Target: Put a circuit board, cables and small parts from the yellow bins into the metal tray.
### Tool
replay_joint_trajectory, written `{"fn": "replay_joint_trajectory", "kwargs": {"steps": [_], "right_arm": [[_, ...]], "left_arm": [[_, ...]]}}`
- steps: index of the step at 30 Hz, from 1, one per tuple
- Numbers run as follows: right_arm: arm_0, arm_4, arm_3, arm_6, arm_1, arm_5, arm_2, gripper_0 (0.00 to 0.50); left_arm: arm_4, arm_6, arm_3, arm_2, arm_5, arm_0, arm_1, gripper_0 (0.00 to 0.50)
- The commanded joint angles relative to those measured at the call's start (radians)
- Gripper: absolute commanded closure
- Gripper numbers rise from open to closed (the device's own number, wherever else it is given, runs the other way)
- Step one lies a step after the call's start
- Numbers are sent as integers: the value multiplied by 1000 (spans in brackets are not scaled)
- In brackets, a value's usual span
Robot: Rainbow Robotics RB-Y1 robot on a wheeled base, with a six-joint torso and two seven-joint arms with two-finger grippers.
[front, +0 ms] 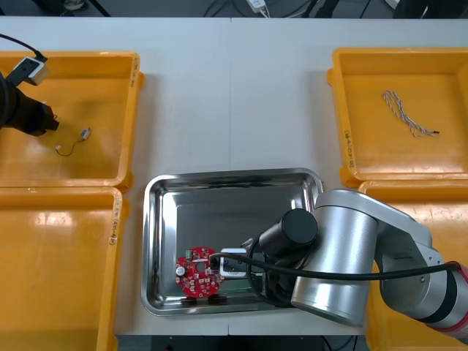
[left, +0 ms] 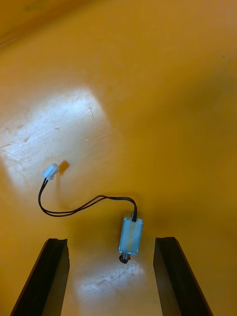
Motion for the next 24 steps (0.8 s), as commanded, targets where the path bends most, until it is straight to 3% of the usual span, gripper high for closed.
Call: {"fn": "replay_joint_trajectory", "kwargs": {"steps": [1, 4, 9, 17, 19, 20, 21, 24], "right_arm": [[5, -33, -63, -26, 1, 65, -80, 0], [-1, -64, -85, -25, 1, 110, -121, 0], [-27, -180, -116, -28, 3, 207, -245, 0], [-75, -302, -120, -32, -7, 207, -446, 0], [-85, -322, -120, -37, -13, 207, -492, 0], [-93, -331, -120, -38, -16, 207, -522, 0], [-99, -335, -120, -40, -19, 207, -551, 0], [-107, -348, -120, -46, -34, 207, -601, 0]], "left_arm": [[0, -142, 10, -35, -37, -49, -17, 0], [2, -142, 12, -40, -39, -49, -17, 0], [6, -142, 12, -55, -48, -49, -17, 0], [8, -141, 13, -67, -57, -49, -17, 8], [11, -141, 12, -70, -59, -47, -17, 232], [12, -139, 13, -73, -60, -47, -17, 405], [14, -137, 12, -80, -66, -49, -18, 499], [17, -136, 12, -93, -83, -45, -17, 500]]}}
